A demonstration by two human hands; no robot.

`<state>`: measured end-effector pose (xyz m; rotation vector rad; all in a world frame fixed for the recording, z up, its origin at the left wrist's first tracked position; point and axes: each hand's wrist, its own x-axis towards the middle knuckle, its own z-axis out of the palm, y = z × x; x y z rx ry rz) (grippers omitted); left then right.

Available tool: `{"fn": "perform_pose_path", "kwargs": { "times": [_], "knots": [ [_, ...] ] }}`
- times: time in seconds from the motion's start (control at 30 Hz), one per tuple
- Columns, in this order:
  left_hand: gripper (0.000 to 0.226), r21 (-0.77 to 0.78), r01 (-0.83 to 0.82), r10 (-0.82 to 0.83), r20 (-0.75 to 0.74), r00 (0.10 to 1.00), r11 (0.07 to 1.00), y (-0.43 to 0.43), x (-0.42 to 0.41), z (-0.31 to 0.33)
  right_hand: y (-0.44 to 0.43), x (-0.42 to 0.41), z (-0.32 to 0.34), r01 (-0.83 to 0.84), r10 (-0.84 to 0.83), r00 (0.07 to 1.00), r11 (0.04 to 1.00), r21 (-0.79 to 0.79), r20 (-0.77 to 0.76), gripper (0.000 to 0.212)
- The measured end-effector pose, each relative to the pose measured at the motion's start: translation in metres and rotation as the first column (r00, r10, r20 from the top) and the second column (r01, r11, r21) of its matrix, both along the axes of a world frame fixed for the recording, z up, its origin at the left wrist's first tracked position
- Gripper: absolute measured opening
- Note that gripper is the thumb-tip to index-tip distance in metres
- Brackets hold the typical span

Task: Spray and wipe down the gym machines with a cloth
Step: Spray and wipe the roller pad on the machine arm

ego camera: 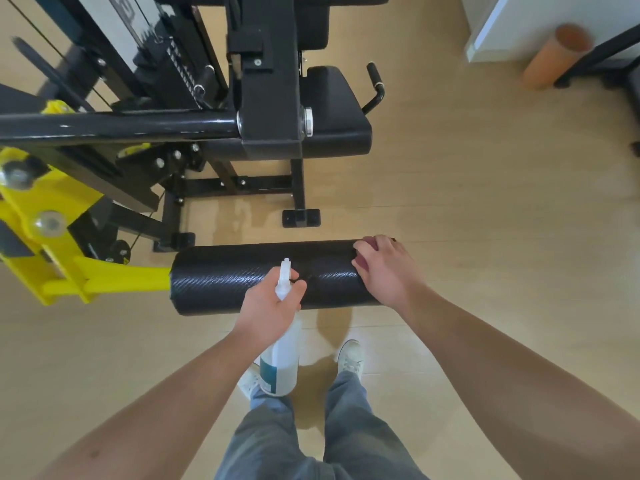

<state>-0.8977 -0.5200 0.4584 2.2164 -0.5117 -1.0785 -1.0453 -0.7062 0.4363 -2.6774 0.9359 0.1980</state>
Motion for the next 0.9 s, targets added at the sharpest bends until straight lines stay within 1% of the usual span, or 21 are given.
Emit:
{"fn": "perform_pose_path", "kwargs": {
  "times": [0.13, 0.2, 0.27, 0.4, 0.5, 0.67, 0.73, 0.9],
  "knots": [
    [0.008, 0.021, 0.004, -0.004, 0.003, 1.000, 1.000, 0.009, 0.006, 0.000, 0.016, -0.009, 0.001, 0.016, -0.011, 0.999, 0.991, -0.136, 0.034, 0.020],
    [0.010, 0.024, -0.001, 0.001, 0.000, 1.000, 1.000, 0.012, 0.008, 0.000, 0.024, -0.015, 0.003, 0.004, 0.007, 0.998, 0.981, -0.193, 0.059, 0.020],
    [0.011, 0.031, -0.005, 0.005, -0.004, 1.000, 1.000, 0.014, 0.008, 0.001, 0.032, -0.022, 0.002, -0.017, 0.028, 0.998, 0.976, -0.218, 0.048, 0.022],
    [0.015, 0.032, 0.011, -0.011, -0.010, 1.000, 0.999, 0.016, 0.006, 0.004, 0.043, -0.030, 0.000, -0.016, 0.017, 1.000, 0.978, -0.207, 0.001, 0.024],
    [0.017, 0.042, 0.017, -0.017, -0.008, 1.000, 0.999, 0.016, 0.005, 0.005, 0.050, -0.030, 0.005, -0.025, 0.011, 0.998, 0.978, -0.207, -0.067, 0.024],
    [0.021, 0.055, -0.058, 0.061, -0.047, 0.997, 0.997, 0.024, 0.012, 0.006, 0.059, -0.027, 0.015, -0.025, -0.010, 0.990, 0.968, -0.251, -0.138, 0.027],
    [0.021, 0.060, -0.107, 0.111, -0.062, 0.992, 0.992, 0.033, 0.018, 0.007, 0.062, -0.012, 0.020, -0.029, -0.002, 0.993, 0.968, -0.251, -0.121, 0.029],
    [0.019, 0.081, -0.194, 0.198, -0.047, 0.979, 0.978, 0.059, 0.036, 0.005, 0.077, 0.044, 0.030, -0.103, 0.104, 0.995, 0.978, -0.182, -0.002, 0.033]
  ]
}}
